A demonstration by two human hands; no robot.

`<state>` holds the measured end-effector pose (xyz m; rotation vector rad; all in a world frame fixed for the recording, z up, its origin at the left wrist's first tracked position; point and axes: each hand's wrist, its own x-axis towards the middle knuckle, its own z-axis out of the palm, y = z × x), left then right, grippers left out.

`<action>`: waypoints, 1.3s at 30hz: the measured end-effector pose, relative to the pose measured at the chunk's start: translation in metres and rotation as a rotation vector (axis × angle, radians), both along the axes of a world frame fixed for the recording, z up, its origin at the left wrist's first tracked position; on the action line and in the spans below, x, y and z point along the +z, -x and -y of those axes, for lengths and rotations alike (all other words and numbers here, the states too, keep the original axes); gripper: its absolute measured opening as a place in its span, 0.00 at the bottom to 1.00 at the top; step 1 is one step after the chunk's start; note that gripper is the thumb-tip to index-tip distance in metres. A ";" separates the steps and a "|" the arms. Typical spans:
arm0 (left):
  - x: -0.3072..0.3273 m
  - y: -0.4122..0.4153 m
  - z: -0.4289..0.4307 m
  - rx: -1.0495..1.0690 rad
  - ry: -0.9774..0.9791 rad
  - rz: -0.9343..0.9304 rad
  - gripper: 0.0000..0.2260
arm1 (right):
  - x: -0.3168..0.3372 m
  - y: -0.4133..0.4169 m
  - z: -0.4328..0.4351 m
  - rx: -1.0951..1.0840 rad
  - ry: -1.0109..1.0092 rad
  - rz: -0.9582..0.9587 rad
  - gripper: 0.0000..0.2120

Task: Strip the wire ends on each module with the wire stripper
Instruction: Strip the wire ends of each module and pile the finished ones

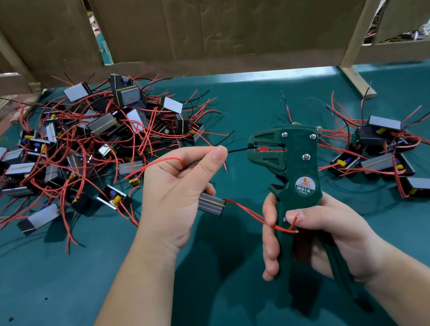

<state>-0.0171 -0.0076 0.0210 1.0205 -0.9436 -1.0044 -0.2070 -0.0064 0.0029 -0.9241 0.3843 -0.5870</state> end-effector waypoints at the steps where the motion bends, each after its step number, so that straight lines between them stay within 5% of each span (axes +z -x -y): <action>1: 0.000 0.000 0.000 -0.003 0.001 0.001 0.06 | 0.001 0.000 0.000 -0.003 -0.001 -0.004 0.13; 8: -0.002 0.000 0.001 -0.023 -0.019 0.011 0.03 | 0.004 -0.006 -0.010 -0.130 -0.046 -0.068 0.21; 12: -0.004 -0.005 0.006 -0.162 -0.121 -0.140 0.16 | 0.009 -0.010 -0.003 -0.346 -0.180 -0.217 0.23; 20: -0.009 -0.022 0.007 -0.103 -0.114 0.102 0.11 | 0.012 0.010 0.016 -0.383 -0.221 -0.082 0.19; 25: -0.006 -0.020 0.003 -0.304 -0.186 0.070 0.11 | 0.008 0.011 0.015 -0.224 -0.231 -0.143 0.26; 31: -0.004 -0.014 0.002 -0.111 -0.107 0.266 0.05 | 0.003 0.002 0.006 0.024 -0.197 -0.099 0.28; 39: -0.002 -0.011 0.001 -0.072 -0.029 0.244 0.03 | 0.006 -0.001 0.002 0.083 -0.190 0.009 0.24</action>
